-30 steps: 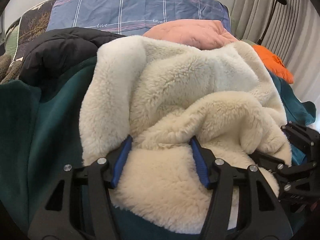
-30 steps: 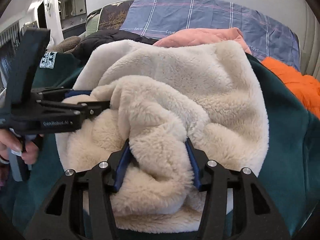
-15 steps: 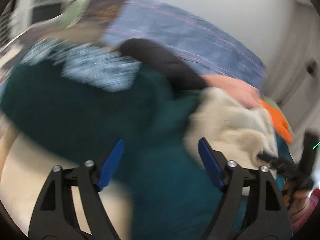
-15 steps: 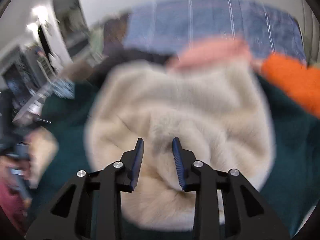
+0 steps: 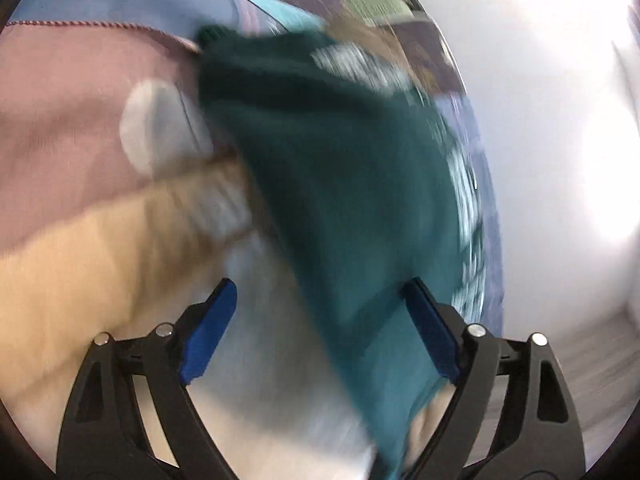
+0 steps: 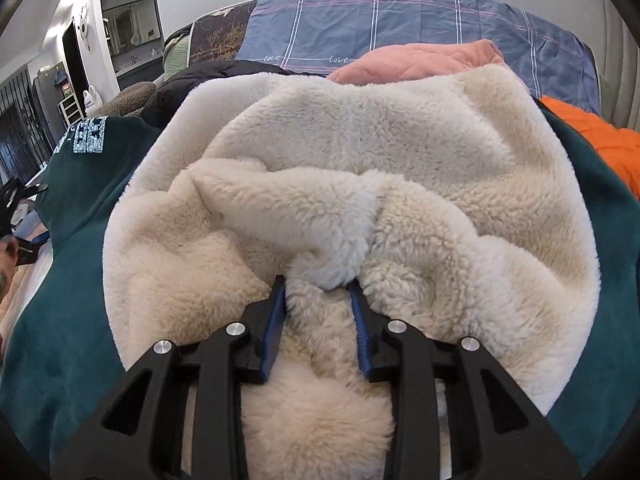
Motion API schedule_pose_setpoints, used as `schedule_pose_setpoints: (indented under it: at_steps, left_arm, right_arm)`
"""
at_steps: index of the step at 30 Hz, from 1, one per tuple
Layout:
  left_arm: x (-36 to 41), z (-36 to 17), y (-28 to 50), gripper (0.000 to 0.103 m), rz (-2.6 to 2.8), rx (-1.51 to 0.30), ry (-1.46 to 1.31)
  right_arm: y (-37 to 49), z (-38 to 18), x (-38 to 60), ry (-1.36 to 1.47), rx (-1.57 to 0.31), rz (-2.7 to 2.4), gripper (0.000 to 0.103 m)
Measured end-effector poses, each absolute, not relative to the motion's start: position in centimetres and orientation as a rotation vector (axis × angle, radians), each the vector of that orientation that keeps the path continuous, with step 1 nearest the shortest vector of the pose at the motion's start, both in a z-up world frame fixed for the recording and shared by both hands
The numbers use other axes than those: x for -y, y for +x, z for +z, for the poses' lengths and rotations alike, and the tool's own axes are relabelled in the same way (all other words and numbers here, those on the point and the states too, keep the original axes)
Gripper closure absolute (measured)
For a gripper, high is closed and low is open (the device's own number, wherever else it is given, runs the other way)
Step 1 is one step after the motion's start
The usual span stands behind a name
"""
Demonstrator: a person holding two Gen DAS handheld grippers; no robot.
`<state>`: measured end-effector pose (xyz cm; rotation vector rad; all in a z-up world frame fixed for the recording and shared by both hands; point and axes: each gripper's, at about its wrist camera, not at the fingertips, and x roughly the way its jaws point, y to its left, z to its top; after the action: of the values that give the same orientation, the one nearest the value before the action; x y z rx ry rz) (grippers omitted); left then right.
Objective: Fold large clothes
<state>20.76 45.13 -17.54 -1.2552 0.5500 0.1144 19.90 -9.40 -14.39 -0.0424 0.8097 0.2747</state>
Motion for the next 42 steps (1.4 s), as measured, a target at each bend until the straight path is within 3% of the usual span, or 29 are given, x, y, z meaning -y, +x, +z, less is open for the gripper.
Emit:
schedule_pose_setpoints:
  at_steps: [4, 8, 10, 13, 18, 21, 25, 29, 34, 38, 40, 42]
  left_arm:
    - [-46.9, -16.5, 21.0, 0.053, 0.091, -0.424, -1.302]
    - [-46.5, -15.0, 21.3, 0.065, 0.121, -0.446, -1.246]
    - [-45.8, -13.7, 21.2, 0.086, 0.146, -0.455, -1.168]
    - [-44.7, -10.7, 20.7, 0.093, 0.141, -0.430, -1.050]
    - [-39.8, -3.0, 19.8, 0.093, 0.145, -0.370, -0.737]
    - [-33.0, 2.2, 19.3, 0.093, 0.100, -0.328, -0.478]
    - [-23.0, 5.3, 18.8, 0.093, -0.045, -0.313, -0.210]
    - [-11.8, 4.2, 19.2, 0.091, -0.274, -0.418, 0.015]
    - [-3.5, -2.4, 20.1, 0.072, -0.431, -0.602, 0.193]
    - [-2.9, -6.0, 19.7, 0.054, -0.442, -0.667, 0.307]
    - [-3.1, -6.6, 18.6, 0.039, -0.434, -0.670, 0.362]
    - [-3.9, -6.8, 17.1, 0.035, -0.430, -0.668, 0.376]
  right_arm:
    - [20.0, -14.3, 9.4, -0.053, -0.808, 0.269, 0.070]
    - [20.0, -14.4, 9.4, -0.052, -0.808, 0.270, 0.070]
    - [20.1, -14.3, 9.4, -0.051, -0.807, 0.271, 0.070]
    - [20.2, -14.4, 9.3, -0.051, -0.806, 0.271, 0.070]
    - [20.3, -14.4, 9.3, -0.043, -0.803, 0.276, 0.070]
    - [20.4, -14.5, 9.4, -0.036, -0.801, 0.280, 0.070]
    - [20.4, -14.4, 9.7, -0.013, -0.799, 0.294, 0.069]
    - [20.3, -14.3, 11.2, 0.087, -0.785, 0.353, 0.067]
    - [20.5, -14.3, 13.5, 0.251, -0.776, 0.442, 0.066]
    - [20.5, -14.2, 13.6, 0.257, -0.775, 0.452, 0.065]
    - [20.5, -14.2, 13.6, 0.263, -0.774, 0.461, 0.062]
    - [20.5, -14.2, 13.6, 0.267, -0.774, 0.471, 0.060]
